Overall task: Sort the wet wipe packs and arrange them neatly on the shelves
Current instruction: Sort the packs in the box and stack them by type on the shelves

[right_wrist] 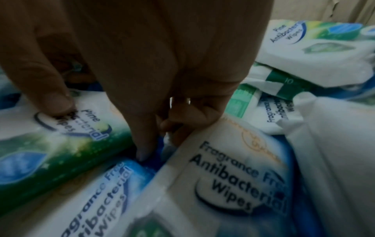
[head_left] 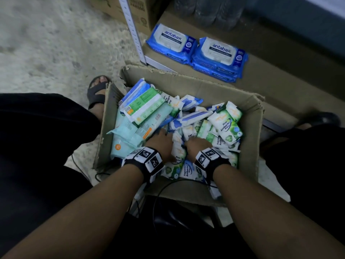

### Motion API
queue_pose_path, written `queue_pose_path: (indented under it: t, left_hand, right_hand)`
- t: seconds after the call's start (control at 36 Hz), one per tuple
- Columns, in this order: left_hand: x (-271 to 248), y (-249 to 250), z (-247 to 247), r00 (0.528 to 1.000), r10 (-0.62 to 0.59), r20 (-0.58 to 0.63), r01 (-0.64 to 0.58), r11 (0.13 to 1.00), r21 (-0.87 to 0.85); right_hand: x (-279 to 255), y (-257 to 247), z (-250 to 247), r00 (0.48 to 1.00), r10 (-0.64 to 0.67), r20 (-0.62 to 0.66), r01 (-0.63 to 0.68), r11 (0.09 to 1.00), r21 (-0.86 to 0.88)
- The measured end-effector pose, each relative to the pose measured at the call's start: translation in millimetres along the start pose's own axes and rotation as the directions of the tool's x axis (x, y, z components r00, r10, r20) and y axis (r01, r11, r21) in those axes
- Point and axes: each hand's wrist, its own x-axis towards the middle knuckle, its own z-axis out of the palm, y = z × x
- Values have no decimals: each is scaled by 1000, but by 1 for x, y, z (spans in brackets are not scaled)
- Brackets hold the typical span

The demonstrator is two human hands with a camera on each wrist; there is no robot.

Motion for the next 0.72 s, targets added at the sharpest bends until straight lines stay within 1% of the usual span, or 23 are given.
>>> queue_pose_path:
  t: [0.11, 0.17, 0.25, 0.31, 0.36, 0.42, 0.47, 0.53, 0.58, 0.64, 0.72]
  left_hand:
    - [-2, 1, -2, 1000, -6, -31, 4, 998, -59]
    - [-4, 3, -4, 999, -19, -31, 15, 992, -128]
    - [-6, 5, -4, 998, -39, -54, 24, 968, -250]
    - [-9, 6, -6, 997, -73, -33, 60, 953, -298]
    - [-13, 8, -12, 998, -54, 11, 55, 969, -239]
    - [-18, 11, -20, 999, -13, 49, 22, 985, -173]
    - [-24, 13, -30, 999, 23, 49, -16, 992, -128]
    - [-35, 13, -46, 998, 62, 15, -60, 994, -91]
    - [-48, 9, -66, 995, 95, -9, -96, 989, -112]
    - [-59, 2, -87, 993, 105, -58, -115, 974, -197]
    - [-75, -9, -115, 978, 59, -200, -120, 944, -309]
  right_hand:
    - [1, 3, -5, 999, 22, 29, -24, 998, 51]
    - [-2, 5, -10, 998, 0, 55, -4, 996, 85]
    - [-8, 9, -14, 998, -12, 58, 5, 993, 121]
    - [-12, 10, -15, 998, -7, 56, -2, 988, 153]
    - [-17, 10, -18, 998, -3, 59, -7, 985, 172]
    - [-20, 10, -19, 999, -7, 50, -3, 982, 189]
    - [-23, 10, -19, 999, -13, 36, 5, 978, 210]
    - [-27, 10, -19, 1000, -23, 16, 18, 973, 230]
    - [-31, 11, -22, 999, -43, -1, 42, 963, 267]
    - [-35, 14, -26, 997, -71, 13, 63, 951, 302]
    - [-45, 18, -34, 996, -75, 56, 54, 949, 311]
